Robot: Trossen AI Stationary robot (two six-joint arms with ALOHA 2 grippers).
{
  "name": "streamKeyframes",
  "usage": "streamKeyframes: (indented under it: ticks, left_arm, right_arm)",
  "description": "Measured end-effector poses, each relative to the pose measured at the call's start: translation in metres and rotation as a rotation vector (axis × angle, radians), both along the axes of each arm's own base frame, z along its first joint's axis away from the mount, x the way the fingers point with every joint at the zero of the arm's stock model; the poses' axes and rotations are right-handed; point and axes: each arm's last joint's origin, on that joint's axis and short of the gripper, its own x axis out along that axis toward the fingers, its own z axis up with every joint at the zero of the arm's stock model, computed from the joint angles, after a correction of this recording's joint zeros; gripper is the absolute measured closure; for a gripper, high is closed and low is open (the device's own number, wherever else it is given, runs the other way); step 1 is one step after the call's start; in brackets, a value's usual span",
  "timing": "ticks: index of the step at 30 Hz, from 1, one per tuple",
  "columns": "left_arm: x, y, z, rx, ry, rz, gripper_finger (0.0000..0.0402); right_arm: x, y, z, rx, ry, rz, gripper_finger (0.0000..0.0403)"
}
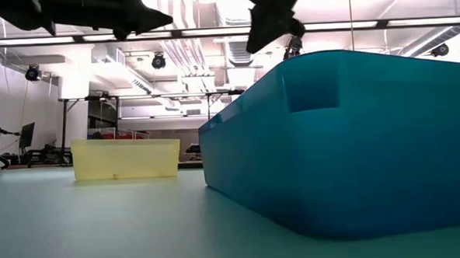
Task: Sort silverware by color (type)
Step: Put the gold knife into the yellow bin
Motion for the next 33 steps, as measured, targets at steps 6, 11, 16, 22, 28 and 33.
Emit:
streamKeyframes:
  ticks: [6, 11, 16, 22, 28, 33]
  left_arm:
    - [-0.007, 0.002, 0.001, 0.061, 0.040, 0.144, 0.0401]
    - [-0.012, 0.001, 0.000, 0.058, 0.025, 0.136, 0.0402]
    - [-0.023, -0.002, 0.005, 0.060, 0.019, 0.136, 0.0401]
    - [-0.037, -0.006, 0.006, 0.053, 0.047, 0.135, 0.0401]
    - [-0.044, -0.008, 0.001, 0.033, 0.115, 0.132, 0.0401]
    - [-0.045, -0.008, -0.002, 0.024, 0.148, 0.131, 0.0401]
  right_arm:
    - [0.032, -0.020, -0.007, 0.004, 0.041, -0.038, 0.0365]
    - [0.057, -0.041, -0.025, 0.012, 0.097, -0.075, 0.0365]
    - [0.077, -0.062, -0.051, 0.036, 0.210, -0.110, 0.0365]
    - [0.096, -0.081, -0.088, 0.076, 0.369, -0.136, 0.0365]
    - [0.106, -0.094, -0.117, 0.132, 0.495, -0.146, 0.0365]
    - [0.110, -0.100, -0.139, 0.245, 0.548, -0.102, 0.0365]
